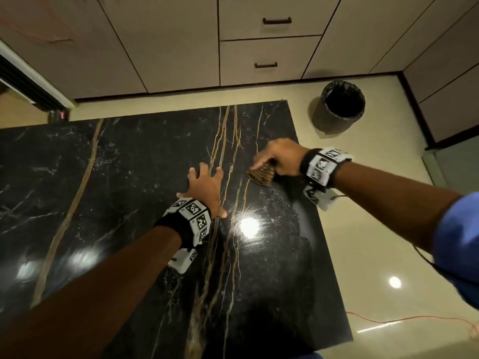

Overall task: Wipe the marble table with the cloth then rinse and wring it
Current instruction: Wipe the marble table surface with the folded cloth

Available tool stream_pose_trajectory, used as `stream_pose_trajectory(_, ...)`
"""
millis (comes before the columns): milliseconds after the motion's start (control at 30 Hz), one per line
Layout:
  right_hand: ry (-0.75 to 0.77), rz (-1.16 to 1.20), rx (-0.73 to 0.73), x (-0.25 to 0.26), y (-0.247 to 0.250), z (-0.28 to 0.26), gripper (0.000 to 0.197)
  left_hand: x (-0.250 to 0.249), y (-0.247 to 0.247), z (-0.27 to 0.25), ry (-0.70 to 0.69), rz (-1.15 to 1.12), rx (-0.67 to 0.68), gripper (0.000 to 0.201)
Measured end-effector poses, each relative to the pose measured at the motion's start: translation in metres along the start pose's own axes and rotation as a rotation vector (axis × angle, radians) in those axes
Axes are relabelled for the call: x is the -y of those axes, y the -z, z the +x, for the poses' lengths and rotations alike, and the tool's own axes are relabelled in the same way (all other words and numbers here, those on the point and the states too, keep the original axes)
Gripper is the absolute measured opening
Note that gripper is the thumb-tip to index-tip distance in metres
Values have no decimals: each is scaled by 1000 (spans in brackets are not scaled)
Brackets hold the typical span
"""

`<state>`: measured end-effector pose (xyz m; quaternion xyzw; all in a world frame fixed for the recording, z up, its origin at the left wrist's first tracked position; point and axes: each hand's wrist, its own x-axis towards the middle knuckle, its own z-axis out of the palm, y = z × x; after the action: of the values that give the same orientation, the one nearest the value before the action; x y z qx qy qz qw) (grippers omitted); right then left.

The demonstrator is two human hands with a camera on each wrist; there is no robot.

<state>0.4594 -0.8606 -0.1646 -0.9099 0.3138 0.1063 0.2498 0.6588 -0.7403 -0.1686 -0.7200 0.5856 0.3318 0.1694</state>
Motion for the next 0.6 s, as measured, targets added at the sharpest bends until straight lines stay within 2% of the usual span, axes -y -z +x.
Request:
stream_pose_trajectory(67, -104, 1, 6, -21, 8, -21, 49, 0, 1, 0, -4, 10, -4, 115)
stream_pose_trajectory(100, -177, 26, -38, -32, 14, -26, 51, 0, 1, 0, -6, 15, -8, 115)
stream_pose_trajectory(200, -490, 245, -282, -63, 37, -22, 51, 0, 0, 0, -13, 35, -20, 116)
stream_pose_trajectory(267, -607, 347, -384, -72, 46, -9, 48, 1, 0, 1, -14, 56, -25, 117)
stream_pose_trajectory(333, -604, 336, -357, -68, 45, 5, 48, 2, -1, 2, -22, 67, -26, 117)
stream_pose_trajectory(433, -515, 227, -292, -53, 27, 5, 41, 4, 0, 4, -48, 112, -24, 117)
stream_pose_trajectory(600, -245, 102, -52, -32, -12, -60, 47, 3, 1, 4, -54, 165, -23, 119)
